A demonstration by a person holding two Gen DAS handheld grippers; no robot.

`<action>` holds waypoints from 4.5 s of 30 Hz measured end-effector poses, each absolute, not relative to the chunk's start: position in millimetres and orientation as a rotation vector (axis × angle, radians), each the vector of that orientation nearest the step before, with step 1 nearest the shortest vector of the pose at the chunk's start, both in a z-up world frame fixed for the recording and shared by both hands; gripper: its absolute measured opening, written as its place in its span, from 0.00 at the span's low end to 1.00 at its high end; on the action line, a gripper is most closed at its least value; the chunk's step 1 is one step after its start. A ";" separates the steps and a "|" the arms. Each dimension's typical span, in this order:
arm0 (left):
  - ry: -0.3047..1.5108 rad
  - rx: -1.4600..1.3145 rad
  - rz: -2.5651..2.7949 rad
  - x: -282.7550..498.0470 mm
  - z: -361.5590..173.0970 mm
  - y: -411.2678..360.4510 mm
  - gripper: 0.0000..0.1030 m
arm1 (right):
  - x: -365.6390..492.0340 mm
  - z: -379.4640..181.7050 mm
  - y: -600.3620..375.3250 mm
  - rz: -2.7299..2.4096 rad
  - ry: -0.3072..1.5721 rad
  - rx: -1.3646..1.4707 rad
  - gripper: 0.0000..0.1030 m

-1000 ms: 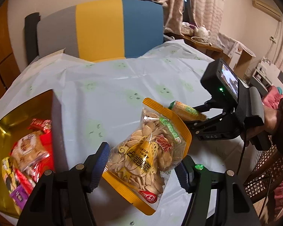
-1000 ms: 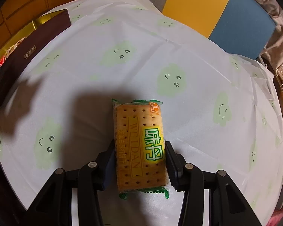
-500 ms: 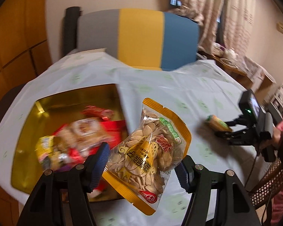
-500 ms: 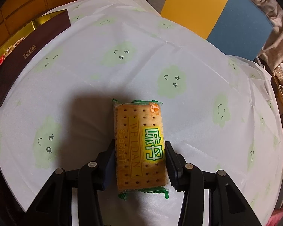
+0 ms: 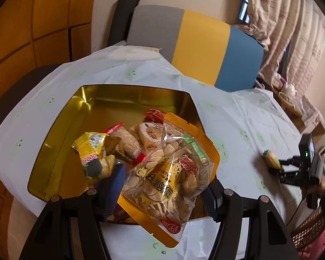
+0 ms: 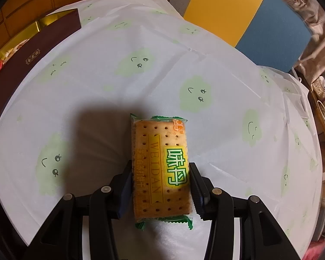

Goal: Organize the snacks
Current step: 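Carry the nut pouch into the gold tin and open the left tool, then carry the WEIDAN cracker over the tin and open the right tool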

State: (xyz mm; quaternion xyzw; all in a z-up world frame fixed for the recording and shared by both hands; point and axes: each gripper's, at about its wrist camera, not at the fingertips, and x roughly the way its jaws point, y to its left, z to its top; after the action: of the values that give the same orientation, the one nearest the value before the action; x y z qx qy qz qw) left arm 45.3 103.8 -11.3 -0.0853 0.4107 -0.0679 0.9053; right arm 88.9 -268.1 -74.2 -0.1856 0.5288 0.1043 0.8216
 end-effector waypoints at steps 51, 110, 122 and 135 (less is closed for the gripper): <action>0.866 -0.067 -0.024 101.7 -12.9 78.6 0.75 | 85.5 -72.2 -253.6 0.207 1.121 -0.436 0.46; 0.904 -0.125 -0.030 24.9 -34.7 130.5 0.75 | 98.4 -44.9 -184.3 0.189 1.087 -0.057 0.45; 0.904 -0.131 -0.022 26.5 -35.2 136.4 0.75 | 79.7 6.0 -48.3 0.490 0.953 -0.171 0.45; 0.908 -0.152 0.010 30.4 -38.4 150.5 0.75 | 107.3 -40.2 38.1 0.586 1.034 -0.283 0.46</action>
State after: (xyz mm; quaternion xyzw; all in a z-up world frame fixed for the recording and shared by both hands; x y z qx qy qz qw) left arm 30.4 150.5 -38.4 -0.0733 0.4380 0.0050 0.8960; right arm 107.3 38.1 -40.2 -0.1329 0.4855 0.2749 0.8192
